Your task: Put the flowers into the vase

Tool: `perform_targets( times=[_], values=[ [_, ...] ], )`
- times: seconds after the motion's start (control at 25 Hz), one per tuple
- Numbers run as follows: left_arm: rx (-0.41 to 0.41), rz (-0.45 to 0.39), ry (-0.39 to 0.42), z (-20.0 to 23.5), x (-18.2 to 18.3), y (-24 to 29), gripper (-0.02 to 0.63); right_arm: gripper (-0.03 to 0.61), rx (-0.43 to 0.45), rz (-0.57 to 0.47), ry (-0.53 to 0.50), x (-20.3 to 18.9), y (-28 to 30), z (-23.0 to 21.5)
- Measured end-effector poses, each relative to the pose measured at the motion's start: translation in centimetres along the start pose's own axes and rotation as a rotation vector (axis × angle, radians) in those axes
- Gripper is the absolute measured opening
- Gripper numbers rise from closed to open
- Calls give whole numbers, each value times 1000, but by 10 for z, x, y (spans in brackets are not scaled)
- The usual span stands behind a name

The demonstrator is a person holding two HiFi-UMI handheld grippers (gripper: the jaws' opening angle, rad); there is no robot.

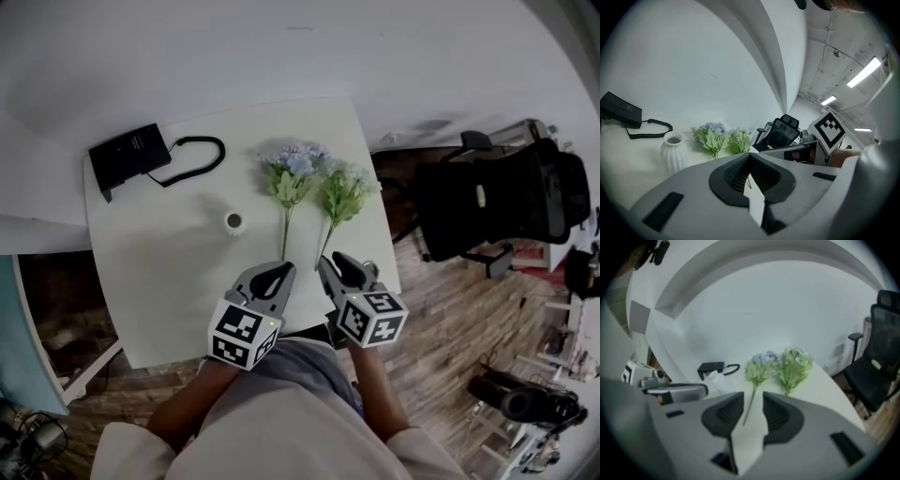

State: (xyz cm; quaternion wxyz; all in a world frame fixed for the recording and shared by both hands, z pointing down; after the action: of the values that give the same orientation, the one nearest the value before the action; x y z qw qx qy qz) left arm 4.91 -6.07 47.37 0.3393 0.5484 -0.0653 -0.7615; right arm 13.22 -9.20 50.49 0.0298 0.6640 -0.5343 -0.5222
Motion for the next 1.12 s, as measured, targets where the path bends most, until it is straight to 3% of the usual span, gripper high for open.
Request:
perform_targets(
  times=[1.12],
  values=[
    [16,82,-73,19,-17,21,23,155,-33,154,206,-18,40,-74]
  ],
)
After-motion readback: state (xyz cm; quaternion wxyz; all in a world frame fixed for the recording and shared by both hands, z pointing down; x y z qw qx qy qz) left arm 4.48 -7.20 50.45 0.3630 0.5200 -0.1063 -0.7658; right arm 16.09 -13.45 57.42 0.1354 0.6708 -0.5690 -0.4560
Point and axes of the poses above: the fingertips, and each gripper's own axes: y forward along the fingers, z to its left, x out of its top, the point moved 1 cm from there along -y, backward along the fingers, and after that the axes turned 9 degrees about x, right-handed, at the moved point
